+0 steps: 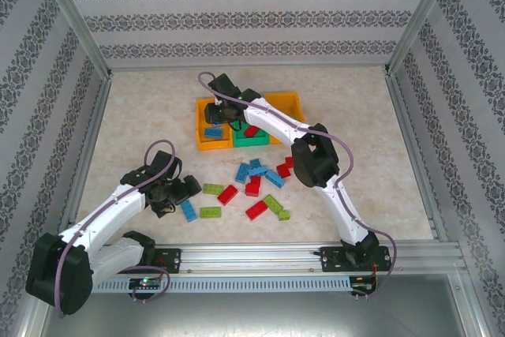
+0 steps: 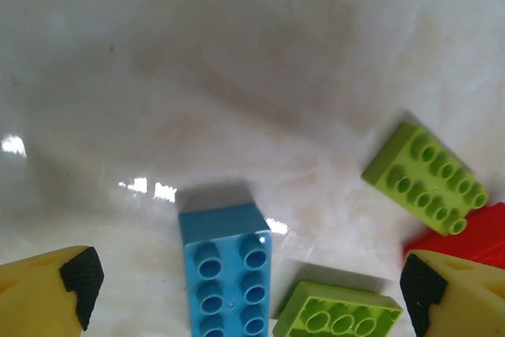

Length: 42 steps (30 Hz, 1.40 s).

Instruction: Sort the legos into containers by color

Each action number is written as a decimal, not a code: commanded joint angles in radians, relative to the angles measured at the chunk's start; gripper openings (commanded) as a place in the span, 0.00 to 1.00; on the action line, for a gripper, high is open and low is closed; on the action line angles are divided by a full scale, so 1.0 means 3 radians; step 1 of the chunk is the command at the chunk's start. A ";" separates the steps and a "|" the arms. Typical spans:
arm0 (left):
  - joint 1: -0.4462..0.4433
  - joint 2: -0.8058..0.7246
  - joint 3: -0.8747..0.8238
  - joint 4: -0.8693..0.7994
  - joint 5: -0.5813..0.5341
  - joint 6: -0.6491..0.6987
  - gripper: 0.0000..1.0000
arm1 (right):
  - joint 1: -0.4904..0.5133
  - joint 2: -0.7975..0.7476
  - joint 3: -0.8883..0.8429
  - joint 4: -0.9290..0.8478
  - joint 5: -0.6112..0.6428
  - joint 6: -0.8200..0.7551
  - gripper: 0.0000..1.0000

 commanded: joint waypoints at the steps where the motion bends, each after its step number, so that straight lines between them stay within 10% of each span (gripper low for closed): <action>1: -0.0080 -0.0035 -0.0118 -0.0009 0.0059 -0.0334 0.96 | -0.0030 0.0144 0.0075 -0.0026 -0.0088 0.0109 0.51; 13: -0.0333 0.0261 -0.0076 0.0153 0.0003 -0.0526 0.86 | -0.0007 -0.0175 -0.0268 0.0288 -0.0205 0.0158 0.59; 32: -0.0407 0.0786 -0.0022 0.0592 -0.0231 -0.0326 0.39 | 0.0038 -0.1548 -0.1891 0.0897 -0.0252 0.0016 0.65; 42: -0.0363 0.0516 0.0100 0.0594 -0.0470 -0.0177 0.35 | 0.0019 -0.2207 -0.2864 0.0934 0.0229 0.0031 0.67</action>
